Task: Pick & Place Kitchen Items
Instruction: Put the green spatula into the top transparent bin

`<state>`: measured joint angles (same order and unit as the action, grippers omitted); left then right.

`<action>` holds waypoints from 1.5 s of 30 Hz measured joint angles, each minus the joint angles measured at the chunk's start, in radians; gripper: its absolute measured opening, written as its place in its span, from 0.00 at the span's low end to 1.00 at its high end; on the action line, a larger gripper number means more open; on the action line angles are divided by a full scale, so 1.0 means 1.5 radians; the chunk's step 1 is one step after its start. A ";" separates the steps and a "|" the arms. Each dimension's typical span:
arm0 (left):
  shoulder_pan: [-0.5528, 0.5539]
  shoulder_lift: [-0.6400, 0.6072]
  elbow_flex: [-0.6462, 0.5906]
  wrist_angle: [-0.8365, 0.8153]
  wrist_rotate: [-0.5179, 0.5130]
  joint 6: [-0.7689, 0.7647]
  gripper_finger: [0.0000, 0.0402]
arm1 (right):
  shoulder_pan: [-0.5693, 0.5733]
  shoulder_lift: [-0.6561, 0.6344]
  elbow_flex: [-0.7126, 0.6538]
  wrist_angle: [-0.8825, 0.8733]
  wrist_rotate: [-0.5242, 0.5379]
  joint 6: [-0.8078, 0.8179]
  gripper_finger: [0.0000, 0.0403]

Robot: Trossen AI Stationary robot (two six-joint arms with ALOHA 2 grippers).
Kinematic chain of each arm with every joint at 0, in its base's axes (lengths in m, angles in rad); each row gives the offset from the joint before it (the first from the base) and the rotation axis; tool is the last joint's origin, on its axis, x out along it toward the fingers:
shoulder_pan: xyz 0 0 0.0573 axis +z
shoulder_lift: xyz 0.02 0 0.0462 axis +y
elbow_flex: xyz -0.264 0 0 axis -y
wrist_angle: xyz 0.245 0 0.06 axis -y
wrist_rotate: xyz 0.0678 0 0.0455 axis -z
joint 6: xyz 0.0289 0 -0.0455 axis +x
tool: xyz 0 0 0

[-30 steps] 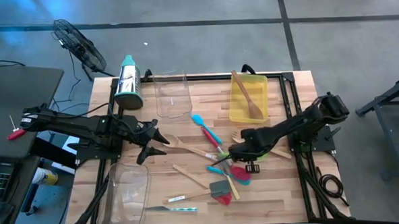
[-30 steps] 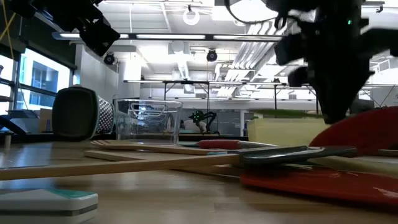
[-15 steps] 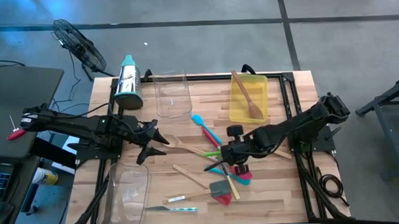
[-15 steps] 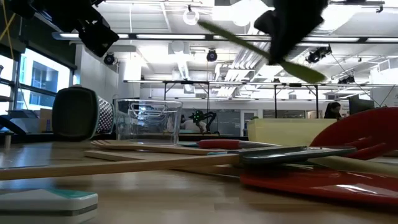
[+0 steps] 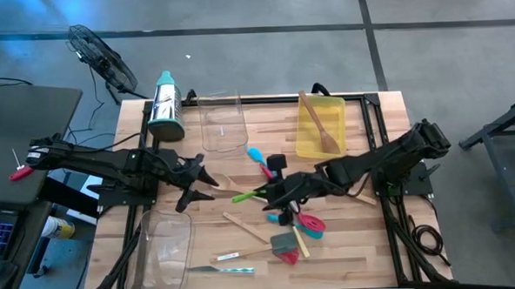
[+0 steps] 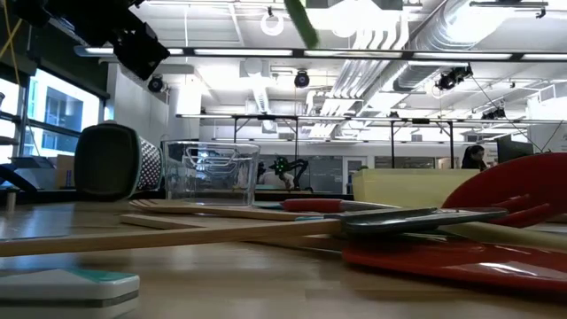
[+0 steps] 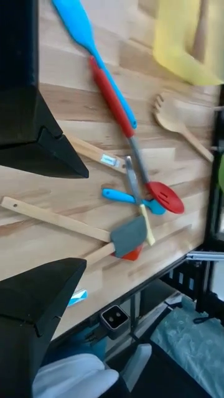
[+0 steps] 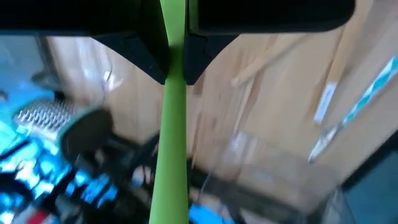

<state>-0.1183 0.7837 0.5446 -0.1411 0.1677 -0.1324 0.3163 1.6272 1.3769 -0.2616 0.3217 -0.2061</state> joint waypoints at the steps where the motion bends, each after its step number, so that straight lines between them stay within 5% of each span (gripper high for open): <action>1: 0.000 0.000 0.000 0.011 0.004 0.005 0.54 | -0.003 0.000 0.000 0.018 -0.012 -0.004 0.04; 14: 0.000 0.008 0.000 0.242 0.033 0.151 0.54 | -0.018 0.021 0.001 0.117 -0.081 -0.028 0.04; 23: -0.001 0.113 0.000 0.406 0.034 0.189 0.54 | -0.032 0.034 0.000 0.137 -0.079 -0.028 0.04; 31: -0.001 0.188 0.000 0.528 0.034 0.206 0.54 | -0.047 0.034 0.000 0.138 -0.081 -0.017 0.04; 45: 0.000 0.196 0.000 0.609 0.057 0.159 0.54 | -0.066 0.034 0.000 0.137 -0.082 -0.015 0.04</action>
<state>-0.1184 1.0771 0.5446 0.7717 0.2535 0.1055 0.2180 1.6783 1.3773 -0.0559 0.1993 -0.2289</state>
